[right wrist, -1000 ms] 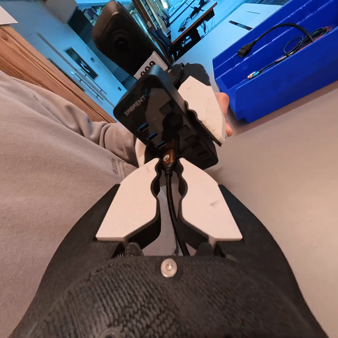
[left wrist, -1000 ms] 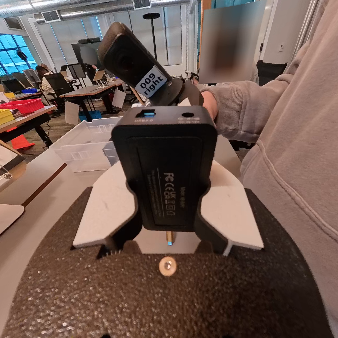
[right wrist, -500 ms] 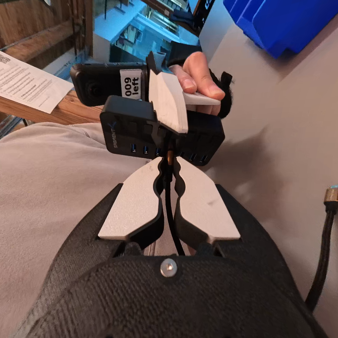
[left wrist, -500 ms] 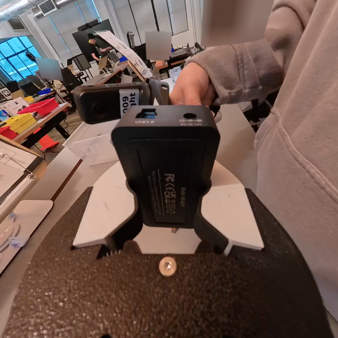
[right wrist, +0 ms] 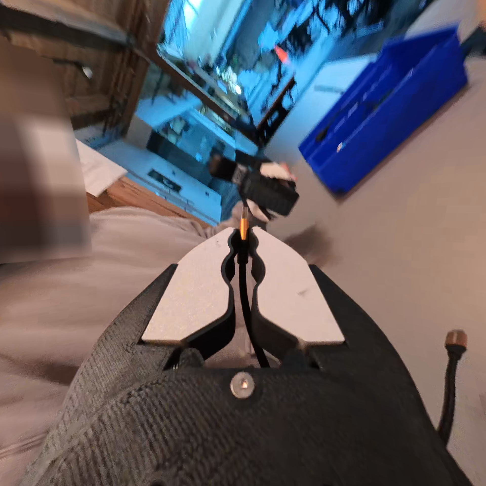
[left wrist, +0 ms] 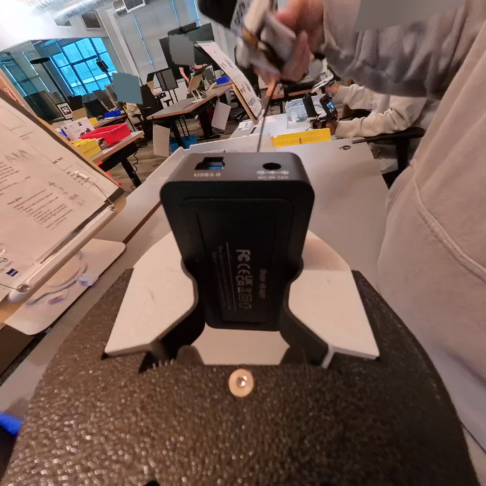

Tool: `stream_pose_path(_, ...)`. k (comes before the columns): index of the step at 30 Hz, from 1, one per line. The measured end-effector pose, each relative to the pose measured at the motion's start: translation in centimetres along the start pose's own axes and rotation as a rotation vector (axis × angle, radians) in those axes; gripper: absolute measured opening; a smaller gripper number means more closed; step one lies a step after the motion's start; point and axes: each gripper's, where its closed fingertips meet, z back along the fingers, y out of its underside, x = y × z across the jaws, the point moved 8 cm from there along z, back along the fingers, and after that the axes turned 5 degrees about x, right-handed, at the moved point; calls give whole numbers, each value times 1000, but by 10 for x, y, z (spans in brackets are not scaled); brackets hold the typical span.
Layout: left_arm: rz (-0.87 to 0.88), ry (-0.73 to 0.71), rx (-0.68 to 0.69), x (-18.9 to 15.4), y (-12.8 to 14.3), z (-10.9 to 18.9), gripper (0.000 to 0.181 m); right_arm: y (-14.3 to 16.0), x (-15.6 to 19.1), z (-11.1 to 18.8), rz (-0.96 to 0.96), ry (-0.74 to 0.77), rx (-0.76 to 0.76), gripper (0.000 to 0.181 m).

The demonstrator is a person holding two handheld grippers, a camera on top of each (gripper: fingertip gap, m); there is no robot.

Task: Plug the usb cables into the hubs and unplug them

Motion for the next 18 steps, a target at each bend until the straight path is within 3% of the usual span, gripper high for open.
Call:
stream_pose_path(4,46,48,-26,-11,7,-13,71,-10,0,64,37,150,-143,7)
stream_pose_path(9,78,91,-61,-15,8,-28,71,10,-68,112,-150,362,-260,7)
stream_pose_path(15,85,118,-78,-16,3,-35,71,43,-130,109,-276,311,-343,7)
stream_pose_path(18,98,126,-76,-16,6,-35,71,51,-152,94,-248,478,-264,7)
